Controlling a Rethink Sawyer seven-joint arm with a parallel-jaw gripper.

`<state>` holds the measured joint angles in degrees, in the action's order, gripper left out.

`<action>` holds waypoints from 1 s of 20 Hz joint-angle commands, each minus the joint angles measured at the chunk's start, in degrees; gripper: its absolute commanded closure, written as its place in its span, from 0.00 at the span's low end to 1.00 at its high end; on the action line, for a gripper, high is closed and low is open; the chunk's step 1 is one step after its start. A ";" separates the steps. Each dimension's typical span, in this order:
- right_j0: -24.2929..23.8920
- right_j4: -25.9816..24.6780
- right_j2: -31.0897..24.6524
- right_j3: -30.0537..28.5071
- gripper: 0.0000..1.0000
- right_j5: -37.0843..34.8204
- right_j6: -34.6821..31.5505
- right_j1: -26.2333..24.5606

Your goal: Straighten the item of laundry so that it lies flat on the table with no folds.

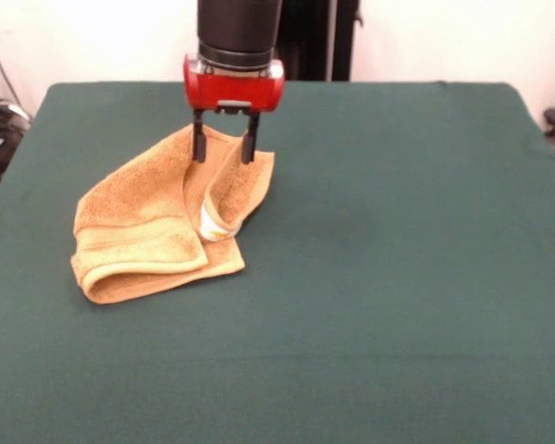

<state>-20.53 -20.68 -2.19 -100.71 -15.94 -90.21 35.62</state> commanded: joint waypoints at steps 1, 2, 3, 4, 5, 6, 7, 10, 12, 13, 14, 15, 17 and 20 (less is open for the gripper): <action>2.19 3.05 -1.06 -3.09 0.00 1.30 -11.98 -3.77; 2.36 3.06 -0.91 -3.08 0.00 1.10 -11.93 -3.69; 2.47 3.17 -0.79 -3.10 0.00 0.94 -12.00 -3.62; 2.62 3.34 -0.71 -2.78 0.00 0.68 -12.05 -3.80; 2.75 3.39 -0.62 -2.67 0.00 0.55 -12.07 -3.87; 2.84 3.48 -0.62 -2.45 0.00 0.23 -11.97 -3.93; 3.07 3.75 -0.58 -2.25 0.00 -0.19 -12.03 -3.90; 3.78 4.89 -0.60 -1.25 0.00 -2.18 -12.13 -3.75; 3.84 5.19 -0.78 -0.58 0.00 -2.44 -11.64 -4.00; 3.99 5.45 -0.72 -0.27 0.00 -2.49 -11.58 -4.20; 4.02 5.79 -0.66 -0.14 0.00 -2.38 -11.64 -4.35; 4.14 6.15 -0.61 -0.04 0.00 -2.33 -11.59 -4.43; 4.49 6.28 -0.45 0.18 0.00 -2.57 -11.22 -4.38; 5.05 6.81 -0.17 0.47 0.00 -2.48 -11.39 -4.65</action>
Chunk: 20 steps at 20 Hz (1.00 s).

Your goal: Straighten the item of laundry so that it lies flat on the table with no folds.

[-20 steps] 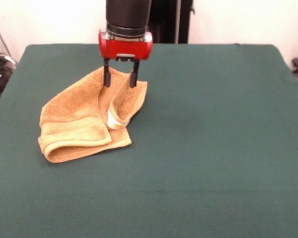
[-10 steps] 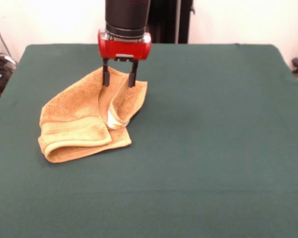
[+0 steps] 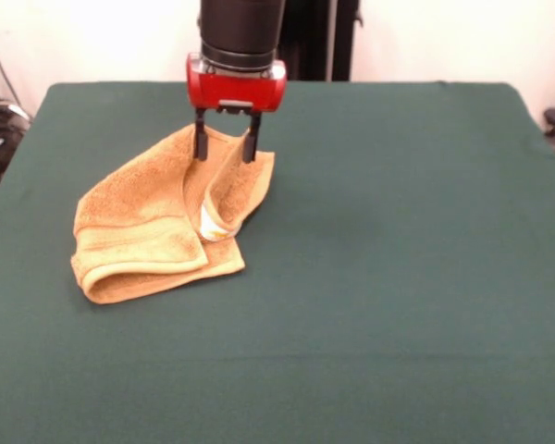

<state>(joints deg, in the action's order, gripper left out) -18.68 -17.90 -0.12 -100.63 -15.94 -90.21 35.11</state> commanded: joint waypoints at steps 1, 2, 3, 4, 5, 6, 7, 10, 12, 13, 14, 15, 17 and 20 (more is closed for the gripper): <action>3.31 4.16 -2.10 0.28 0.00 -2.20 -11.55 -4.22; 3.42 4.28 -1.96 0.18 0.00 -1.92 -11.72 -4.29; 3.69 4.32 -1.78 0.42 0.00 -1.97 -11.68 -4.49; 3.99 4.28 -1.60 0.71 0.00 -1.99 -11.53 -4.63; 4.27 4.31 -1.47 1.04 0.00 -2.21 -11.35 -4.80; 4.44 4.49 -1.44 1.30 0.00 -2.35 -11.28 -4.92; 3.99 4.54 -1.43 0.92 0.00 -2.11 -11.15 -4.59; 4.76 5.66 -1.32 2.09 0.00 -2.32 -11.69 -5.36; 4.59 5.70 -1.17 1.31 0.00 -1.25 -11.74 -5.41; 4.46 5.75 -1.23 1.15 0.00 -0.90 -11.64 -5.54; 4.22 5.73 -1.37 1.04 0.00 -0.56 -11.45 -5.65; 4.08 5.76 -1.57 1.16 0.00 -0.52 -11.23 -5.81; 3.39 5.96 -1.99 1.05 0.00 -0.46 -10.93 -5.90; 2.78 6.29 -2.34 1.82 0.00 -1.37 -10.22 -6.29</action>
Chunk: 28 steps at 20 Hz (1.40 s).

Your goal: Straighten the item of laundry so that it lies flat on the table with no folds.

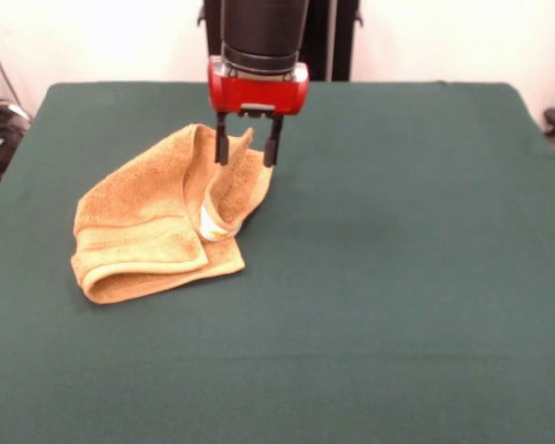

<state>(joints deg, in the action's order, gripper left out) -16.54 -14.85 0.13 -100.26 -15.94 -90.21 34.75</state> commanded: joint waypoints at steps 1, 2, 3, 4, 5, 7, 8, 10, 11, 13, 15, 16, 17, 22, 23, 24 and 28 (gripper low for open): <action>0.31 3.22 -2.75 1.60 0.00 -1.64 -9.79 -5.94; 0.15 3.27 -2.71 1.75 0.00 -1.97 -9.53 -6.06; -0.10 3.20 -2.75 1.89 0.00 -2.37 -9.10 -6.04; -0.37 3.14 -2.84 2.06 0.00 -2.80 -8.62 -5.95; -0.62 3.20 -2.91 2.29 0.00 -3.30 -8.29 -5.90; -1.63 3.29 -3.06 2.69 0.00 -3.74 -7.81 -6.28; -1.80 3.16 -3.07 2.85 0.00 -4.14 -7.45 -6.26; -2.18 3.00 -3.11 4.57 0.00 -6.69 -5.94 -6.28; -2.24 3.54 -3.03 5.01 0.00 -7.33 -6.31 -6.20; -2.57 3.94 -3.14 4.99 0.00 -7.50 -6.72 -6.08; -2.75 3.68 -3.33 5.00 0.00 -7.45 -6.40 -6.06; -2.70 3.72 -3.28 5.01 0.00 -7.46 -6.59 -6.05; -2.68 3.85 -3.27 5.15 0.00 -7.48 -6.86 -6.07; -1.98 3.61 -3.05 5.41 0.00 -8.33 -7.13 -5.69; -1.81 3.67 -2.95 5.49 0.00 -8.51 -7.30 -5.63; -1.68 3.63 -2.86 5.46 0.00 -8.52 -7.42 -5.61; -1.45 3.81 -2.76 5.81 0.00 -8.06 -8.08 -6.05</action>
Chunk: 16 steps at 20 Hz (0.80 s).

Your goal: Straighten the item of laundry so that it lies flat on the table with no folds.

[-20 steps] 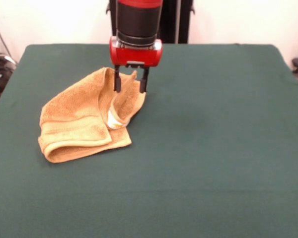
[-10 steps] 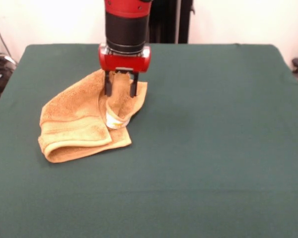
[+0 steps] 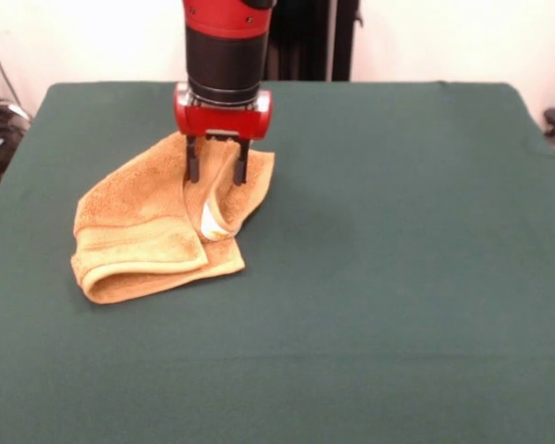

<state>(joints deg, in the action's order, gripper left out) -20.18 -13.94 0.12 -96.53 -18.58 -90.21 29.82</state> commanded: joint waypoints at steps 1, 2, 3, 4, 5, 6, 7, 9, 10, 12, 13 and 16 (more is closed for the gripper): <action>2.24 2.94 -2.72 2.10 0.00 -5.38 -8.16 -1.19; 2.34 3.03 -2.67 2.07 0.00 -5.21 -8.39 -1.24; 2.37 3.08 -2.66 2.00 0.00 -5.01 -8.57 -1.29; 2.41 3.12 -2.61 1.99 0.00 -4.97 -8.63 -1.33; 2.42 3.16 -2.62 1.90 0.00 -4.62 -8.82 -1.36; 2.37 3.13 -2.58 1.59 0.00 -4.24 -8.99 -1.37; 2.26 3.17 -2.55 1.26 0.00 -3.60 -9.31 -1.46; 2.53 3.39 -2.36 1.50 0.00 -3.22 -9.78 -1.78; 2.74 3.40 -2.19 1.59 0.00 -3.09 -9.96 -1.86; 3.11 3.37 -1.84 1.67 0.00 -3.08 -10.10 -1.72; 3.38 3.37 -1.71 1.52 0.00 -2.74 -10.39 -1.78; 3.49 3.35 -1.46 0.51 0.00 -1.60 -11.01 -1.46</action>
<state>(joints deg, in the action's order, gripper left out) -19.57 -13.66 0.18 -96.10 -18.62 -90.21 29.61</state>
